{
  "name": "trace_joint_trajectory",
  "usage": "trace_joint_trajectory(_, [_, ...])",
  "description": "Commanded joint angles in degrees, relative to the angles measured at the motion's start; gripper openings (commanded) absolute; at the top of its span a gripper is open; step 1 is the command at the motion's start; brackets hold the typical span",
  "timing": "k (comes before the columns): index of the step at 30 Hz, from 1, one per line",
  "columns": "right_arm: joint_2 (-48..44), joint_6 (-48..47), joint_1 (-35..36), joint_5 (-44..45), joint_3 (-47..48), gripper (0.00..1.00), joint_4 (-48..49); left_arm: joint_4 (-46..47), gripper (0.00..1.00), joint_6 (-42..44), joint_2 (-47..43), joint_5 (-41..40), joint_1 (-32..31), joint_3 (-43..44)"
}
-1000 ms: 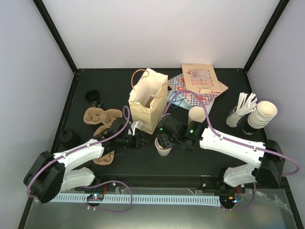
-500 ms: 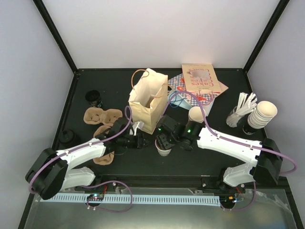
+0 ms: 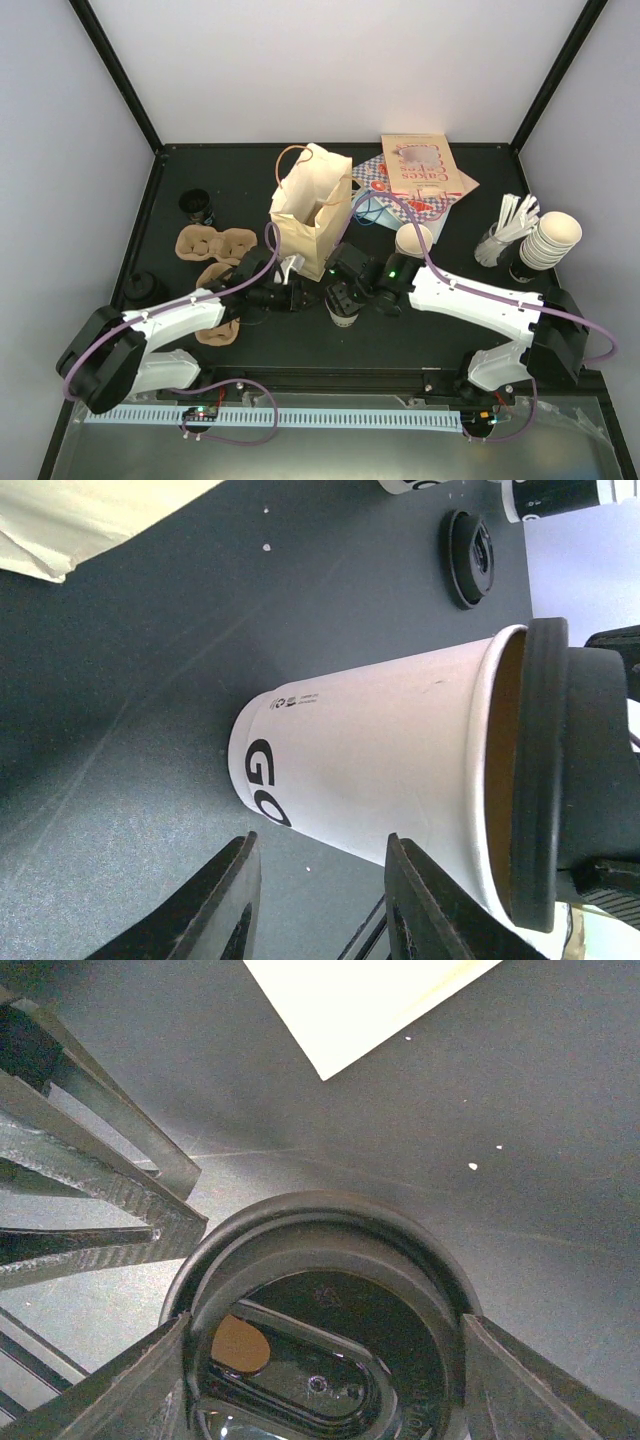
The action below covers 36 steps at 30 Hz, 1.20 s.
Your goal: Pack the takeout coffee
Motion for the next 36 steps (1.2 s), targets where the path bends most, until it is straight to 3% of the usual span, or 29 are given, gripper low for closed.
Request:
trace_joint_trajectory(1, [1.0,-0.6,0.3,-0.4,-0.1,0.68,0.7,2.3,0.37,-0.6,1.0,1.1,-0.6,2.3])
trace_joint_trajectory(15, [4.3,-1.7,0.4,-1.1,0.7,0.68,-1.2,2.4,0.35,-0.6,1.4,0.5,-0.9,2.4])
trace_joint_trajectory(26, [5.9,-2.1,0.4,-2.9,-0.3,0.68,-1.7,-0.9,0.35,-0.1,-7.2,-5.3,-0.9,0.7])
trace_joint_trajectory(36, [6.8,-2.5,0.4,-3.8,-2.6,0.67,-2.7,3.8,0.37,-2.1,-6.8,-3.2,-0.9,-0.3])
